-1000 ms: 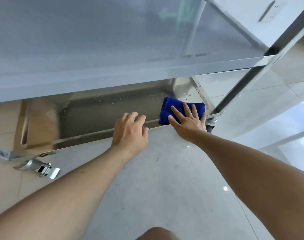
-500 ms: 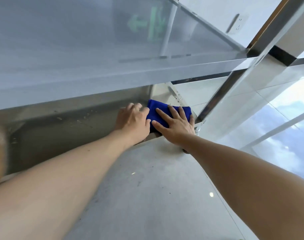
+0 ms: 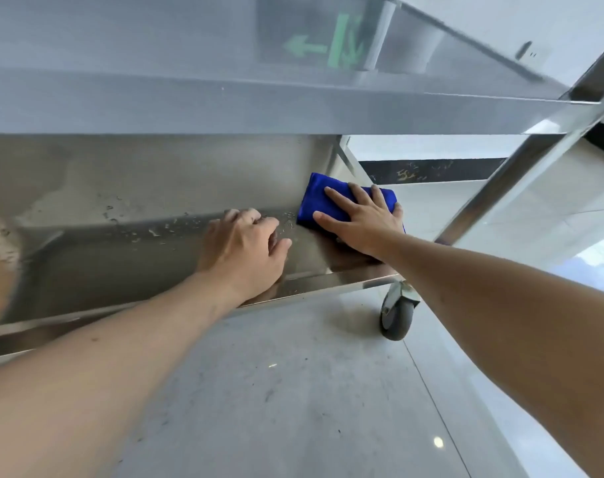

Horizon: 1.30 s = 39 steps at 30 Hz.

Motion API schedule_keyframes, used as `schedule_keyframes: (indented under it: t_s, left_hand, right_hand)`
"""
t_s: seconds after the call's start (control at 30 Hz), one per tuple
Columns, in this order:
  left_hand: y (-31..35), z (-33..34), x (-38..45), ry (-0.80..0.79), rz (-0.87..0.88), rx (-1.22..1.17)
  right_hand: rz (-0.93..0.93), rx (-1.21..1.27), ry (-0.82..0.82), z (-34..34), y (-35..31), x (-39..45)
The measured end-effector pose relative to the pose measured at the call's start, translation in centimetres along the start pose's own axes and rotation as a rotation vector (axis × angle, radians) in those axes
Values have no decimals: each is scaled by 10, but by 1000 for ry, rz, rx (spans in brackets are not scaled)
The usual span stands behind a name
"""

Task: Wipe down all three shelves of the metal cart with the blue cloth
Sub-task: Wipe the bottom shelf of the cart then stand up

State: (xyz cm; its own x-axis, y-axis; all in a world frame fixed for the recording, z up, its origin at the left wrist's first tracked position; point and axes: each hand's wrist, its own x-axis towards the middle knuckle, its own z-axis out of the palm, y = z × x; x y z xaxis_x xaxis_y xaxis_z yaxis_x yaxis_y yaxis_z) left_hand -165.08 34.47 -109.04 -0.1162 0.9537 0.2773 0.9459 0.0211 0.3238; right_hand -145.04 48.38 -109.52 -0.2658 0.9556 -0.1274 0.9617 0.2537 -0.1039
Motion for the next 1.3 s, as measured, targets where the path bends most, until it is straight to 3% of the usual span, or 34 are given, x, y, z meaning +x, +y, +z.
schedule_keyframes:
  t_s: [0.27,0.6,1.0,1.2,1.3]
  left_hand:
    - [-30,5,4,100,-7,-14]
    - [-28,10,2,97,-51,-27]
    - [-21,-8,6,-53,-98,-67]
    - [-31,-33,22,-293,-317,-158]
    - [-35,-39,26,-339,-335,-231]
  right_hand:
    - [-59,-14,45,-9,-39,86]
    - [-77,87,48,-21,-69,142]
    - [-354,-219,28,-11,-70,52]
    - [-335,-151,-41,-4,-73,-2]
    - [-304,-92,-50,0,-74,-30]
